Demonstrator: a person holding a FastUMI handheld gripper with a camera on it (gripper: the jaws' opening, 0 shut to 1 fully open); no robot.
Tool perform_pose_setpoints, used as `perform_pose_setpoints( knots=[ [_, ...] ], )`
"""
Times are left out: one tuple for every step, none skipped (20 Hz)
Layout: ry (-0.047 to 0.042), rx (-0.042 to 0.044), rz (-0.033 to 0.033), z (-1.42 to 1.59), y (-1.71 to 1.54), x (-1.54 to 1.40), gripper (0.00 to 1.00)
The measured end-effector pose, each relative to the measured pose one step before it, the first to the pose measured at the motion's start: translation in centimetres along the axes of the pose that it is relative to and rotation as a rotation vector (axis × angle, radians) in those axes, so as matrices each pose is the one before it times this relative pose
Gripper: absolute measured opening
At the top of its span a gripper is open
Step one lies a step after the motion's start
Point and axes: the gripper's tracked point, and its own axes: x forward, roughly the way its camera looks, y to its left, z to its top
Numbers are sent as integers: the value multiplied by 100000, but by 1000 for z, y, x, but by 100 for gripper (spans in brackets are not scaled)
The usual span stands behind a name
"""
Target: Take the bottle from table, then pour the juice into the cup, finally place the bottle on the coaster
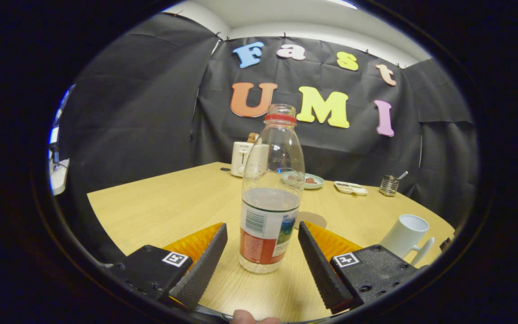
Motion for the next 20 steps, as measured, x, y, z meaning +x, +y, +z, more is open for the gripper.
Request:
perform_pose_setpoints(
  knots=[
    [220,-792,-249,102,-162,338,100],
    [-560,-839,-88,277,-189,277,100],
    [-700,-617,255,196,20,271,100],
    [-325,-792,372,276,17,343,100],
    [366,-508,284,-68,-72,294,100],
    [668,-487,42,-101,-120,145,100],
    [-225,-534,-375,116,-246,9,99],
    [-861,270,287,210,-115,-123,92],
    [-338,804,130,9,-30,-17,86],
    [-443,884,-167,118,-169,-26,85],
    [-461,935,-223,144,-167,-142,84],
    [183,969,45,356,-209,-240,83],
    [-887,984,112,290,-8,-224,82],
    [-1110,1726,-204,734,-318,-402,81],
    [-1069,2005,-199,584,-334,-303,80],
    [-598,2263,-39,667,-247,-307,79],
    [-101,1999,189,446,-165,-271,78],
    [555,1755,387,483,-141,-399,77],
    [-705,1182,-212,600,-269,-348,77],
    [234,675,51,398,-229,-197,77]
  ],
)
